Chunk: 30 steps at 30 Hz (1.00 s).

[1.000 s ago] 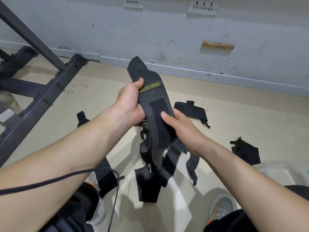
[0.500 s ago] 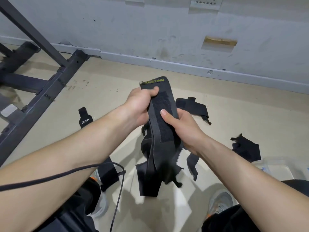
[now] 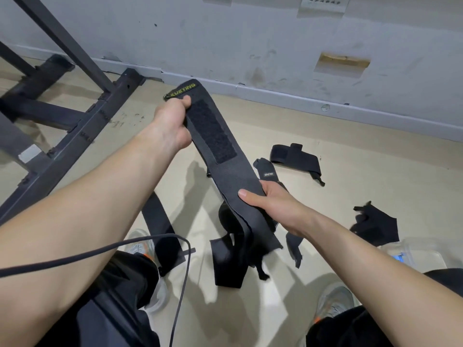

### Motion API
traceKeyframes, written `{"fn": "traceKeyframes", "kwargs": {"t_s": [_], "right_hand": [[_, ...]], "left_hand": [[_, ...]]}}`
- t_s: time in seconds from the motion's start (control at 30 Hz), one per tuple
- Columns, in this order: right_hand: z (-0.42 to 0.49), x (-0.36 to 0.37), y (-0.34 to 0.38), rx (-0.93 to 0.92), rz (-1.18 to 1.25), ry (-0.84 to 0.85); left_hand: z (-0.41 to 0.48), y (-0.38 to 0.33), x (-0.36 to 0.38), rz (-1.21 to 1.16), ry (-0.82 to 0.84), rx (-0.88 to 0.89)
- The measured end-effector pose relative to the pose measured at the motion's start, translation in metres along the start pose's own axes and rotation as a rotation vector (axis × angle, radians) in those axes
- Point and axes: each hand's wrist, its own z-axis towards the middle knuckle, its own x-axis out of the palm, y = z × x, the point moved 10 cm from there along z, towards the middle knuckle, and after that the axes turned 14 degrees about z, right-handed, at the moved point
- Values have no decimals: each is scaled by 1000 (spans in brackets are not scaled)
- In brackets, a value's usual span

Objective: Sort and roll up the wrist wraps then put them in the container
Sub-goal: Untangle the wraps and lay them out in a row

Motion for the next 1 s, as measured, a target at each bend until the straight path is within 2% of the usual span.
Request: {"fn": "traceKeyframes", "kwargs": {"t_s": [0.23,0.4,0.47,0.6,0.8,1.0], "right_hand": [[6,24,-30,74,41,16],[18,44,-80,226,-39,61],[28,51,-99,281,-53,58],[64,56,-143,344,-70,22],[123,49,-212,511,-30,-17],[210,36,-262,587,-50,-101]], "left_hand": [[23,15,-50,46,-93,42],[46,48,-97,216,-159,52],[58,61,-116,213,-149,38],[98,80,-151,188,-118,34],[178,113,-208,424,-177,-28],[266,132,-240,374,-292,8]]}}
